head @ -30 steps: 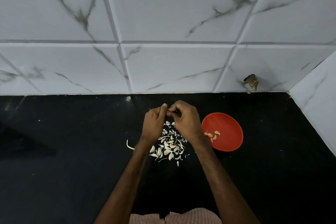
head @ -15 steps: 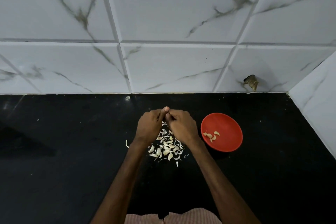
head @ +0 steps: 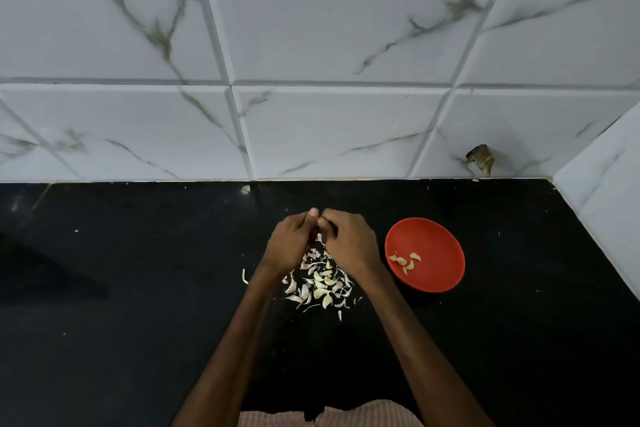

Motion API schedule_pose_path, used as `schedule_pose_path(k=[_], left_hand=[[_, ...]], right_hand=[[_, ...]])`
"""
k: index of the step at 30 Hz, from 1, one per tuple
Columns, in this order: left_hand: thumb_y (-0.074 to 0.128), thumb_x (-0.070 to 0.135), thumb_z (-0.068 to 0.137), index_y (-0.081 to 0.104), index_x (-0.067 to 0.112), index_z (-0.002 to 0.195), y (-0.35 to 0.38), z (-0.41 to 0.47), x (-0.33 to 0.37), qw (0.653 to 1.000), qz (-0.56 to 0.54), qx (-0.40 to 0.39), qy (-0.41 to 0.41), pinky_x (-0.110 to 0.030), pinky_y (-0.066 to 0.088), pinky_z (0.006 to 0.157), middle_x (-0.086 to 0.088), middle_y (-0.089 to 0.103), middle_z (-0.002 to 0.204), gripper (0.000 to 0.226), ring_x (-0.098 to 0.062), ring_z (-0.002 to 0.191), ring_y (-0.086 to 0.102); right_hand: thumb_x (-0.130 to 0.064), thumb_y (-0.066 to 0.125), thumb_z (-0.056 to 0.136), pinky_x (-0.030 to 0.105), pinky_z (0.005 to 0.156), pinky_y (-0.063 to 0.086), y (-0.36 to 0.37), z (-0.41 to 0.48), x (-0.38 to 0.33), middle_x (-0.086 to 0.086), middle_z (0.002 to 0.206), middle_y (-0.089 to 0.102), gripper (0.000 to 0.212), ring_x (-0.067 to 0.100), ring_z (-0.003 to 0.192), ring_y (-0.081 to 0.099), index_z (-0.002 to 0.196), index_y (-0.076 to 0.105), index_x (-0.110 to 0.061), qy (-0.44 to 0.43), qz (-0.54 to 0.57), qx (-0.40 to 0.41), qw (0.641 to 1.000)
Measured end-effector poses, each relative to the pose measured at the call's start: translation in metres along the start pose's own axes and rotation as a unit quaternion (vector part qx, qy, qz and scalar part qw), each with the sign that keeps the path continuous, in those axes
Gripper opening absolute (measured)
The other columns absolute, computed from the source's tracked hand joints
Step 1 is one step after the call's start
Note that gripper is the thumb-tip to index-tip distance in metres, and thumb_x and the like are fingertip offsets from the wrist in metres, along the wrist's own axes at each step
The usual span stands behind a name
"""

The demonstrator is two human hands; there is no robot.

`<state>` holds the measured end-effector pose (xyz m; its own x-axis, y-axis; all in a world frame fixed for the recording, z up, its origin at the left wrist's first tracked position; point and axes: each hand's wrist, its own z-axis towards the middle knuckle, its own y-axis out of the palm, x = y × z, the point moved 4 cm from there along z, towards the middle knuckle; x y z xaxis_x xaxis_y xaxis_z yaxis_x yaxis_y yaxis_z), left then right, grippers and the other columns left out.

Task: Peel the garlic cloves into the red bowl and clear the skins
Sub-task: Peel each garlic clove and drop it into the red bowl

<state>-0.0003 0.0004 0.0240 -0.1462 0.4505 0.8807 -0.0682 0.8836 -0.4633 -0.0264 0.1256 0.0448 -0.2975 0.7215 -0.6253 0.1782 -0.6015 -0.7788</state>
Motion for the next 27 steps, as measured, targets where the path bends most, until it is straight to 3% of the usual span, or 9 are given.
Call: schedule_pose_path(k=[4,7,9,12,16,19,23,27], left_hand=[[0.04,0.029,0.109,0.05,0.009,0.057,0.007,-0.003,0.001,0.99,-0.135,0.012,-0.039,-0.029,0.03,0.054,-0.001,0.04,0.051,0.056,-0.011,0.049,0.033],[0.04,0.037,0.108,0.049,0.021,0.049,0.003,-0.004,0.001,0.976,-0.201,-0.037,-0.08,-0.016,0.032,0.045,0.007,0.043,0.047,0.062,-0.004,0.043,0.036],[0.039,0.046,0.107,0.056,0.021,0.06,0.001,-0.007,-0.004,0.96,-0.24,-0.089,-0.112,-0.015,0.031,0.043,0.004,0.051,0.056,0.056,-0.003,0.047,0.038],[0.041,0.045,0.106,0.068,0.017,0.084,0.002,-0.011,-0.006,0.945,-0.289,-0.103,-0.117,-0.014,0.032,0.044,0.006,0.062,0.074,0.044,-0.001,0.054,0.043],[0.052,0.034,0.103,0.078,0.021,0.096,0.005,-0.01,0.001,0.922,-0.37,-0.009,-0.114,-0.013,0.035,0.045,0.013,0.06,0.071,0.03,0.001,0.057,0.046],[0.057,0.023,0.1,0.077,0.018,0.107,0.005,-0.008,0.005,0.903,-0.414,0.011,-0.112,-0.016,0.038,0.049,0.006,0.065,0.082,0.022,-0.002,0.062,0.048],[0.062,0.02,0.096,0.074,0.014,0.107,0.005,-0.012,0.012,0.896,-0.43,0.002,-0.113,-0.019,0.046,0.049,0.0,0.072,0.084,0.018,-0.006,0.07,0.064],[0.059,0.023,0.1,0.073,0.013,0.107,0.003,-0.015,0.018,0.919,-0.386,0.002,-0.081,-0.022,0.049,0.046,-0.007,0.075,0.089,0.018,-0.015,0.075,0.073]], right_hand=[[-0.02,0.058,0.098,0.027,0.065,0.037,-0.002,-0.006,-0.005,-0.006,0.088,0.068,0.01,0.017,0.081,0.065,0.094,0.067,-0.02,-0.059,-0.075,0.035,0.995],[-0.016,0.065,0.095,0.028,0.063,0.039,-0.005,-0.009,-0.012,-0.005,0.091,0.069,0.006,0.018,0.081,0.068,0.096,0.07,-0.019,-0.109,-0.102,0.064,0.987],[-0.022,0.065,0.097,0.031,0.062,0.047,-0.009,-0.008,-0.012,-0.005,0.091,0.068,0.006,0.018,0.081,0.067,0.097,0.07,-0.019,-0.13,-0.12,0.077,0.981],[-0.029,0.065,0.097,0.033,0.069,0.055,-0.017,-0.002,-0.005,-0.009,0.094,0.067,0.01,0.009,0.083,0.065,0.098,0.069,-0.02,-0.095,-0.037,0.1,0.99],[-0.012,0.073,0.09,0.022,0.078,0.052,-0.024,0.0,0.0,-0.004,0.096,0.067,0.009,0.005,0.089,0.064,0.098,0.07,-0.01,-0.053,0.179,0.182,0.965],[-0.009,0.073,0.09,0.016,0.079,0.048,-0.022,-0.004,0.003,-0.002,0.097,0.066,0.008,0.006,0.091,0.063,0.098,0.072,-0.008,-0.07,0.214,0.168,0.96],[-0.009,0.077,0.085,0.009,0.079,0.046,-0.019,-0.007,0.002,-0.005,0.101,0.063,0.017,0.002,0.094,0.062,0.101,0.07,-0.011,-0.092,0.22,0.14,0.961],[-0.012,0.076,0.087,0.022,0.079,0.053,-0.02,-0.004,0.006,-0.009,0.1,0.061,0.015,0.004,0.093,0.061,0.099,0.068,-0.014,-0.08,0.178,0.147,0.97]])
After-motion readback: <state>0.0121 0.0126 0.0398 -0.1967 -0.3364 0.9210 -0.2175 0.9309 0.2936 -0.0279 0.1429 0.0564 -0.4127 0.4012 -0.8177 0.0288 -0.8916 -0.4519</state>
